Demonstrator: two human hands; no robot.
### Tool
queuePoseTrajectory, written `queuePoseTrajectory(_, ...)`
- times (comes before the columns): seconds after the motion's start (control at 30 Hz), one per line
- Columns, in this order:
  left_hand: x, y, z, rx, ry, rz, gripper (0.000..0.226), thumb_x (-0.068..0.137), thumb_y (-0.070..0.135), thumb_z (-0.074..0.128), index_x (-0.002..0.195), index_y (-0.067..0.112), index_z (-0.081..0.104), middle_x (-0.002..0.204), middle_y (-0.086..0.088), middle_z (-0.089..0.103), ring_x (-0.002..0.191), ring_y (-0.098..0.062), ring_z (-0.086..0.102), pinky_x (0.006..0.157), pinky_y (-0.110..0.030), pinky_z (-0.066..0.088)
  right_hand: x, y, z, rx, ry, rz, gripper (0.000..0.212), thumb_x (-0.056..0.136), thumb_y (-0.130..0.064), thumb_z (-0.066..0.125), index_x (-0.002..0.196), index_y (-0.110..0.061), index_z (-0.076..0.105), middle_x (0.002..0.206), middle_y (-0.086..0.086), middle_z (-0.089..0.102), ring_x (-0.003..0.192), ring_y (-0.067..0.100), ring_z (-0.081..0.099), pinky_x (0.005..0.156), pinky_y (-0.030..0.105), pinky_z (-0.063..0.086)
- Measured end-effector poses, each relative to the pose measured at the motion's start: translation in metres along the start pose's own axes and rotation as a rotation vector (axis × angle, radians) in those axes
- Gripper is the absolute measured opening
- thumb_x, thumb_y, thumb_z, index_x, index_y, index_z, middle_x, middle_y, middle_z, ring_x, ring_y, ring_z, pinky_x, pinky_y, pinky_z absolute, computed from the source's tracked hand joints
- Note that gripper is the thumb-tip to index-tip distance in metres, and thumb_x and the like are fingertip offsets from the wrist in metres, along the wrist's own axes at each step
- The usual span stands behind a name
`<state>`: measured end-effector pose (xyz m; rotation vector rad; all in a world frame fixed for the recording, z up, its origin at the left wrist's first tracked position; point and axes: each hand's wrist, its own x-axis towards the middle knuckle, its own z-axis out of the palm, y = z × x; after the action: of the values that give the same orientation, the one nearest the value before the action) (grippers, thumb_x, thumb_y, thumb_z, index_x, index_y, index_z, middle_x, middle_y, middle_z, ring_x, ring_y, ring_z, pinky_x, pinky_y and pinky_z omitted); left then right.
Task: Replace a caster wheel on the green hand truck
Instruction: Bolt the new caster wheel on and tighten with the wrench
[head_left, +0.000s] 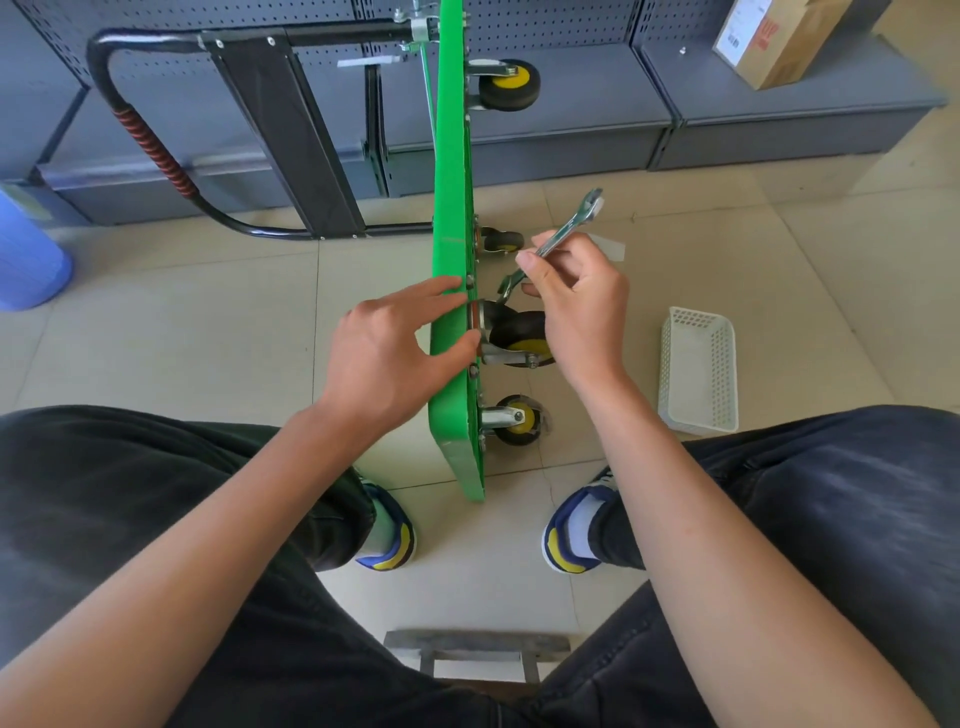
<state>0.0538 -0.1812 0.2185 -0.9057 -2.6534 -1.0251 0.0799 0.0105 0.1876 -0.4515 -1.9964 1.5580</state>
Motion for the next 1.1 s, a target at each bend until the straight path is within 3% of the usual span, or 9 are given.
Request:
queuePoseTrajectory(0.07,0.007,-0.002,-0.004,0.022,-0.011,0.049,0.031,0.087,0.035,0.077,0.113,0.018,0.077,0.124,0.005,0.071,0.086,-0.009,0.069,0.080,-0.031,0.058,0.003,-0.003,-0.003,-0.021,-0.014,-0.011,0.015,0.093,-0.018,0.074,0.106,-0.011,0.071,0.096,-0.003,0.078,0.088,0.013,0.075,0.079,0.049,0.063)
queuePoseTrajectory(0.2,0.027,-0.014,-0.005,0.067,-0.067,0.100,0.029,0.091,0.035,0.071,0.113,0.017,0.077,0.124,0.001,0.071,0.111,-0.016,0.068,0.086,-0.045,0.059,0.012,-0.008,-0.006,-0.055,-0.070,-0.009,0.015,0.093,-0.019,0.074,0.105,-0.011,0.071,0.095,-0.003,0.077,0.088,0.011,0.075,0.080,0.048,0.063)
queuePoseTrajectory(0.4,0.058,-0.027,0.004,0.060,-0.094,0.109,0.032,0.093,0.034,0.064,0.116,0.016,0.076,0.125,0.002,0.069,0.097,-0.013,0.066,0.076,-0.033,0.058,0.027,-0.001,0.007,0.026,-0.076,0.099,0.013,0.095,-0.016,0.071,0.106,-0.008,0.072,0.088,-0.003,0.077,0.083,0.015,0.075,0.077,0.050,0.063)
queuePoseTrajectory(0.63,0.063,-0.035,0.008,0.004,-0.068,0.127,0.019,0.093,0.017,0.070,0.109,0.010,0.078,0.117,-0.003,0.070,0.090,-0.003,0.058,0.077,-0.009,0.047,0.037,0.011,0.013,0.133,-0.050,0.217,0.010,0.096,-0.009,0.070,0.105,-0.007,0.070,0.087,-0.004,0.076,0.086,0.015,0.075,0.075,0.039,0.064)
queuePoseTrajectory(0.77,0.061,-0.040,0.010,-0.017,-0.072,0.180,0.021,0.097,0.018,0.066,0.111,0.006,0.076,0.120,-0.008,0.069,0.101,-0.016,0.067,0.080,-0.019,0.052,0.044,0.015,0.011,0.090,-0.092,0.218,0.010,0.096,-0.011,0.070,0.106,-0.010,0.069,0.091,-0.002,0.076,0.089,0.015,0.076,0.075,0.039,0.064)
queuePoseTrajectory(0.93,0.055,-0.041,0.013,-0.047,-0.060,0.174,0.022,0.099,0.017,0.064,0.114,0.005,0.075,0.123,-0.011,0.067,0.110,-0.019,0.066,0.083,-0.023,0.053,0.048,0.011,0.020,0.068,-0.121,0.168,0.013,0.096,-0.013,0.070,0.107,-0.006,0.070,0.090,-0.001,0.076,0.087,0.016,0.076,0.072,0.043,0.064)
queuePoseTrajectory(1.1,0.051,-0.040,0.014,-0.076,-0.054,0.156,0.023,0.099,0.016,0.063,0.116,0.006,0.074,0.125,-0.011,0.066,0.110,-0.018,0.066,0.074,-0.029,0.057,0.040,0.018,0.027,0.045,-0.147,0.168,0.011,0.094,-0.017,0.072,0.104,-0.014,0.070,0.088,0.000,0.077,0.083,0.018,0.075,0.075,0.050,0.062)
